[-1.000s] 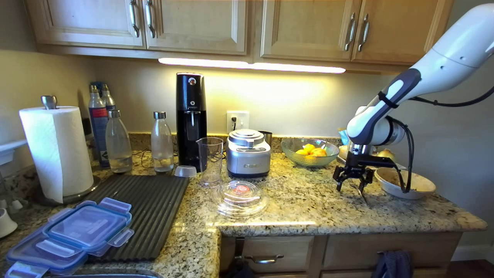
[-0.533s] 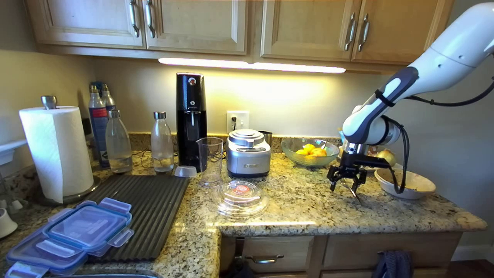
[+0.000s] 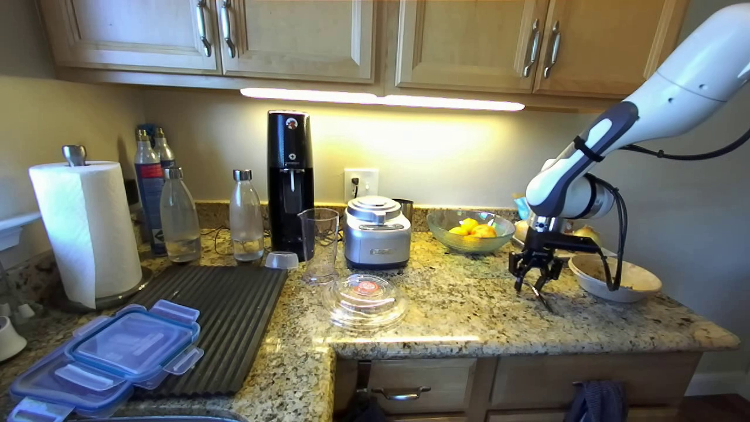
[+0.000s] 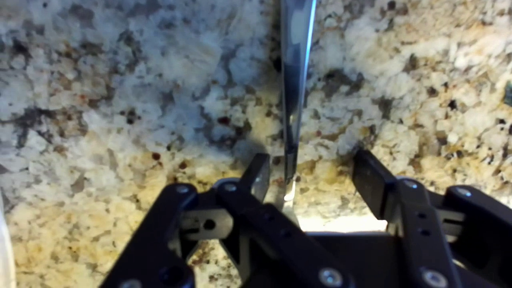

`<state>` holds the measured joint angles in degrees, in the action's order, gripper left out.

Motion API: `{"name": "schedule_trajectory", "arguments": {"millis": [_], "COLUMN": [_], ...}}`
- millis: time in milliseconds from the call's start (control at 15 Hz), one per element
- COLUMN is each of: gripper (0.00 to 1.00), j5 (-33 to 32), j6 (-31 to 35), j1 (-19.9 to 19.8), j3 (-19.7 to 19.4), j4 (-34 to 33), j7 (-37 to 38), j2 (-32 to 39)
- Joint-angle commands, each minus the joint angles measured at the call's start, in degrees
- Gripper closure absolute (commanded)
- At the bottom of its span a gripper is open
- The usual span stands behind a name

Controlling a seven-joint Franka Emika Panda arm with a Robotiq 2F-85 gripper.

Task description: Put the bowl on the left inside the bowl on the right then place the forks inside it

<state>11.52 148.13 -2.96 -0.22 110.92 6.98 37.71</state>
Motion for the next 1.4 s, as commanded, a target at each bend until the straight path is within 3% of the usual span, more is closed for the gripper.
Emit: {"name": "schedule_trajectory", "arguments": {"millis": [0,200,333,800,1333], "gripper": [0.72,0.9,0.95,0.93,0.93], "j5": [-0.61,-0.7,-0.96,-0.65,-4.78], "j6": [1.23,0.83,0.76,-1.53,-6.93], "j1": [0.14,0.32,0.59,-0.16,1.9], "j3": [-1.09,-1.31,-1.55,-0.15,-2.51], "j4": [1.62,2.03,2.23,3.78,6.84], "j7": [0.66,0.86,1.09,-1.18,1.16], "j2": [-1.18,-1.91,-1.97,-4.92,-13.94]}}
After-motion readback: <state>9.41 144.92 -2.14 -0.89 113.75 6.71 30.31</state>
